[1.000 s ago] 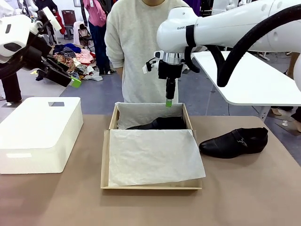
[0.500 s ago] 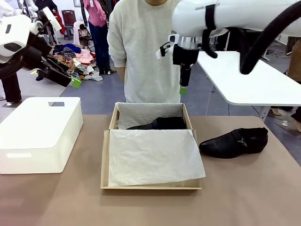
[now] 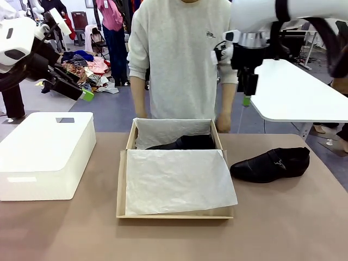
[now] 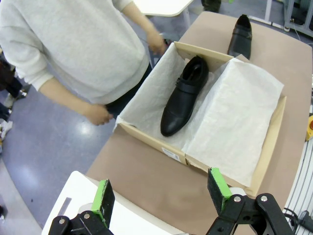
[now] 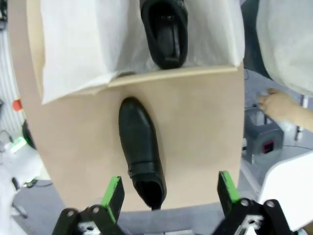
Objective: Pack the shoes into the box.
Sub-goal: Place the other shoe of the Shoes into the Shoes Box.
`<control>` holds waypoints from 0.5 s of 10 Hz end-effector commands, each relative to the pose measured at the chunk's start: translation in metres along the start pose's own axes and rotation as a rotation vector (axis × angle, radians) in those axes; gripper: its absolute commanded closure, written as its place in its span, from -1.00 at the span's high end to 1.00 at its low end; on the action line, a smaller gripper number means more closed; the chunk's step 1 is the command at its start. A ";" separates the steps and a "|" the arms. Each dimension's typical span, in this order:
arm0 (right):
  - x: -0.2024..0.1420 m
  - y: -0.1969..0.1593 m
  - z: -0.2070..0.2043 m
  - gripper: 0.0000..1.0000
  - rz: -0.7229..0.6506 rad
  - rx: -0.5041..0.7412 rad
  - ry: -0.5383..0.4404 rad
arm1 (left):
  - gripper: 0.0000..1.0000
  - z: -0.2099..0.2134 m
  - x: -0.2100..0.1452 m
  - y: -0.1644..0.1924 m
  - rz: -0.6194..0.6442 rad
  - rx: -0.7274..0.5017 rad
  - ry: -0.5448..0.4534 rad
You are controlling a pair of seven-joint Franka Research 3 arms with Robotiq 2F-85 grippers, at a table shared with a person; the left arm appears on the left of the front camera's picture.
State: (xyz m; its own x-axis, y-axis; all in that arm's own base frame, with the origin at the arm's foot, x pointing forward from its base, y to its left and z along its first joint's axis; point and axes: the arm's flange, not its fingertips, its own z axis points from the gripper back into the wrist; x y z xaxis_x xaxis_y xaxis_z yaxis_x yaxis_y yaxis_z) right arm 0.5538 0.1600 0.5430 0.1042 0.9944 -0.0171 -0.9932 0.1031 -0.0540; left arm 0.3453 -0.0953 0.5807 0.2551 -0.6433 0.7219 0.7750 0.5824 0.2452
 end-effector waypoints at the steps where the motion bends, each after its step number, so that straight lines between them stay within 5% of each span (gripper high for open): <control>1: -0.032 0.018 -0.012 1.00 0.029 -0.065 -0.003 | 1.00 -0.001 0.000 0.001 -0.005 0.001 -0.015; 5: -0.069 0.020 -0.037 1.00 -0.022 -0.044 -0.043 | 1.00 -0.001 0.000 0.001 -0.005 0.001 -0.015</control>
State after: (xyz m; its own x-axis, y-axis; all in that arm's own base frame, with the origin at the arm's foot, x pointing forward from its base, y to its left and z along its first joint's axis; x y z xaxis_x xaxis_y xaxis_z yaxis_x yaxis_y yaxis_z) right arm 0.5345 0.0969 0.5112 0.1459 0.9893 -0.0090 -0.9852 0.1445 -0.0920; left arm 0.3454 -0.0954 0.5806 0.2552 -0.6434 0.7217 0.7750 0.5824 0.2452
